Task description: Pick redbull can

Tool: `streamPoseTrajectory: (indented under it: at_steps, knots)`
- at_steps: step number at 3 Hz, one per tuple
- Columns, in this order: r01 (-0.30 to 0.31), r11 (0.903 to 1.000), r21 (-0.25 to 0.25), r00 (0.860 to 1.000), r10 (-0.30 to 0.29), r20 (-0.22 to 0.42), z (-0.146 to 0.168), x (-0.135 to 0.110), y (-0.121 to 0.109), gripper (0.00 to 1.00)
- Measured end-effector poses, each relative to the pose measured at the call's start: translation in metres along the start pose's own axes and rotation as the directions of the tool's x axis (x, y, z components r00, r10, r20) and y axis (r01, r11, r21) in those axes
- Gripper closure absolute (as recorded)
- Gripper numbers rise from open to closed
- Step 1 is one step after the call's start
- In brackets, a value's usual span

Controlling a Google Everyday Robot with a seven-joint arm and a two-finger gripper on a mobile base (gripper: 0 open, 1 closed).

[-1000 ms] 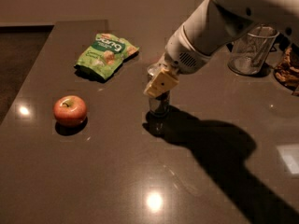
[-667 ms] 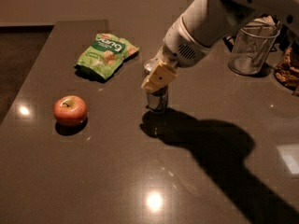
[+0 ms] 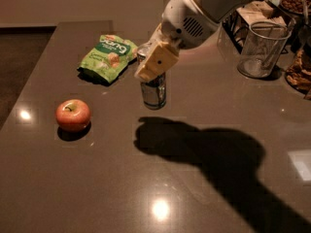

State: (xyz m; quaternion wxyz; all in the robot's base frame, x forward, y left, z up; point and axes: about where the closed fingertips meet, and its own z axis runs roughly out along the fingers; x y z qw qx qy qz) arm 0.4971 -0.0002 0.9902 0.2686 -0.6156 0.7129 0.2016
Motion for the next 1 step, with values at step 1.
streamPoseTrajectory:
  at_steps: [1]
  knots:
    - [0.000, 1.0000, 0.000, 1.000, 0.000, 0.000, 0.0000, -0.0001, 0.0000, 1.00]
